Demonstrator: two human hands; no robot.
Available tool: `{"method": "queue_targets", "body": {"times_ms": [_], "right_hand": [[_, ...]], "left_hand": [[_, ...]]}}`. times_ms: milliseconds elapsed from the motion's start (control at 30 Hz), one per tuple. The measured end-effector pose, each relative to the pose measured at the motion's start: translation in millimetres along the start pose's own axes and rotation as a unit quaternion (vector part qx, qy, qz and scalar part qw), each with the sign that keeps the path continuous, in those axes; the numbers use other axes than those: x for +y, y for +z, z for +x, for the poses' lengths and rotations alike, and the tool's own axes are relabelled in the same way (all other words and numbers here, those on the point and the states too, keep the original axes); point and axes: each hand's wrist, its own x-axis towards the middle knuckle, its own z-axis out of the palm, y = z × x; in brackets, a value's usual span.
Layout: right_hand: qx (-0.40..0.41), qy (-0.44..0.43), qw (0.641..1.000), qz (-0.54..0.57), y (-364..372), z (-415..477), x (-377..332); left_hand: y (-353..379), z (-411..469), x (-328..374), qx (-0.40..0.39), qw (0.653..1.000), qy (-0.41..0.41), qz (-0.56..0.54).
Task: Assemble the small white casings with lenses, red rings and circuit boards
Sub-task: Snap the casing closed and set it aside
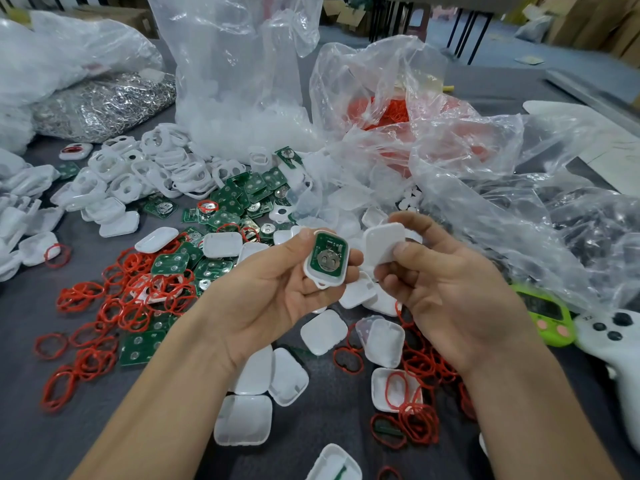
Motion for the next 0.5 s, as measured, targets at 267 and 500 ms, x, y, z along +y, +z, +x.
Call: {"method": "queue_targets", "body": {"times_ms": [267,500], "right_hand": [[0.072,-0.076,0.974,-0.202,2.1,-0.7,0.6],[0.083,-0.128,0.972,-0.178,5.4,-4.1,0.0]], "left_hand": [[-2.2,0.4,-1.0,0.006,1.0,0.009,0.012],[-2.4,-2.6,0.4,-0.029,1.0,0.003,-0.007]]}}
